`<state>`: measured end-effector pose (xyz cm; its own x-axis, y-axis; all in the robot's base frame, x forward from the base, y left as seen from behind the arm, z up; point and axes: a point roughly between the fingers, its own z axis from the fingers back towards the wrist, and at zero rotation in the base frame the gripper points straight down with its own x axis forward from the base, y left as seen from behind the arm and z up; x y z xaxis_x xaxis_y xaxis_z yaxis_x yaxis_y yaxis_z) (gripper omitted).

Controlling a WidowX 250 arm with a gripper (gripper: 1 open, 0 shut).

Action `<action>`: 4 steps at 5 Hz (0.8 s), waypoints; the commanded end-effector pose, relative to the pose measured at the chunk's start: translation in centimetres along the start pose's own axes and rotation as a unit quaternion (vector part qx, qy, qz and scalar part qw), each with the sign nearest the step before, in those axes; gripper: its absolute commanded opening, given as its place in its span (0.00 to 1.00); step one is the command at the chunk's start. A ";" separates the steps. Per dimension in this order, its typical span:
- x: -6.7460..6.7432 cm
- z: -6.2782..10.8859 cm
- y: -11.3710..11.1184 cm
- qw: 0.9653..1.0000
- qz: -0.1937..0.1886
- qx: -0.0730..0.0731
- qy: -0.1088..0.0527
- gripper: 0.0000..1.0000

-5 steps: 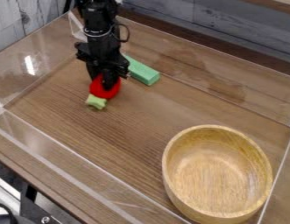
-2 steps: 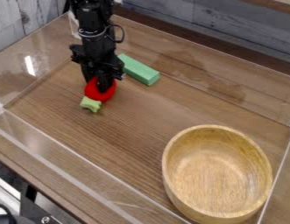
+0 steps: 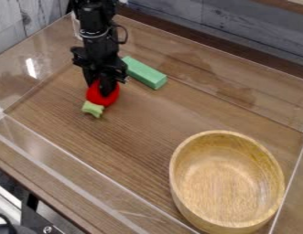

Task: Move the red object to the left side of the table

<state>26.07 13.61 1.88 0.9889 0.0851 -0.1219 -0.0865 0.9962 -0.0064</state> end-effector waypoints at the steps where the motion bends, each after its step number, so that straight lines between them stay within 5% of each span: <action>1: -1.0 -0.5 1.7 1.000 0.011 0.002 0.017 0.00; 4: -0.9 -0.3 2.3 1.000 0.013 0.003 0.020 0.00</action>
<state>26.06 14.31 1.90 0.9862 0.0878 -0.1402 -0.0896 0.9960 -0.0064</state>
